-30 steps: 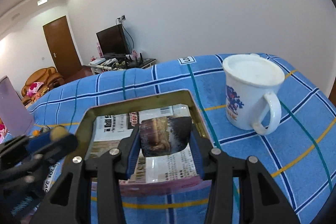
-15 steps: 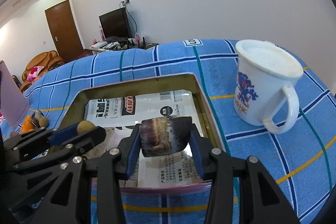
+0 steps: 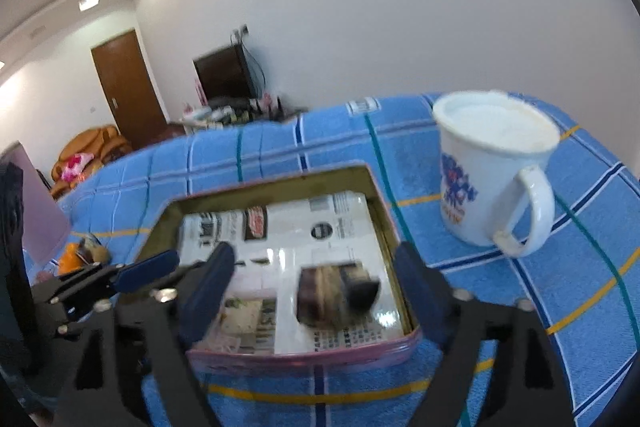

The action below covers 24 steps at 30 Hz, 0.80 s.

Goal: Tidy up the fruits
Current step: 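Lower both held fruits into the pink tin and open both tools, then withdraw both tools from the tin back toward the fruit pile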

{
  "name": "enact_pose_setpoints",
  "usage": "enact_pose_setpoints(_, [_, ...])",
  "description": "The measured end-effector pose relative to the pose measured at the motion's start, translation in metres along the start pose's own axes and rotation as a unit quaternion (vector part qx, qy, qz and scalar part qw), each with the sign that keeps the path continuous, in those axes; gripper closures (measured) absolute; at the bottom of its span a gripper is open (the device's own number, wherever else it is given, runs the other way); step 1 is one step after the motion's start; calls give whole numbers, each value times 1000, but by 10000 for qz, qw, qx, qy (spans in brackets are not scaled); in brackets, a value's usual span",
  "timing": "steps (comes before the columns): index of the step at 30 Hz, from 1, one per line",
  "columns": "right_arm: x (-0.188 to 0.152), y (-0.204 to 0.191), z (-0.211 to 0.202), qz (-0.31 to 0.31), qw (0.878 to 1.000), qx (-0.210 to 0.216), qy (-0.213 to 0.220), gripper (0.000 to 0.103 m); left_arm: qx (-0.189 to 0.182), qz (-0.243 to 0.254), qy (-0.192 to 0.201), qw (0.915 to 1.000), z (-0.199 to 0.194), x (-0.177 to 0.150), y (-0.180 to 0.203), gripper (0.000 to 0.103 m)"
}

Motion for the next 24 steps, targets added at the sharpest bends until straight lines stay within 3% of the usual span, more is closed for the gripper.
enact_pose_setpoints(1, [0,-2,-6,-41,9998,-70,188,8,121,12,155,9998,-7,0,-1,27])
enact_pose_setpoints(2, [0,-5,-14,-112,9989,-153,424,1,256,16,386,9989,-17,-1,-2,23])
enact_pose_setpoints(6, [1,-9,-44,-161,9897,-437,1351,0,693,8,919,9933,-43,-3,-12,23])
enact_pose_setpoints(12, [-8,-8,-76,88,9646,-836,2498,0,1171,-66,1096,9870,-53,-6,-25,22])
enact_pose_setpoints(15, [-11,-12,-85,40,9582,-856,2728,0,1627,-13,1268,9785,-57,-8,-28,22])
enact_pose_setpoints(17, [-12,-15,-86,-1,9577,-840,2752,0,1938,-17,1432,9705,-63,-10,-32,13])
enact_pose_setpoints(24, [-18,-29,-92,-219,9556,-863,2808,0,2233,247,1720,9591,-76,-20,-35,13])
Point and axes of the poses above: each gripper's, at about its wrist camera, not at the fingertips, and z roughly the way its jaws point, y to its right, x to its top, the point moved 1 cm from there along z, roughly the way its jaws point, and after that the axes turned 5 degrees about z, right-handed, at the moved point
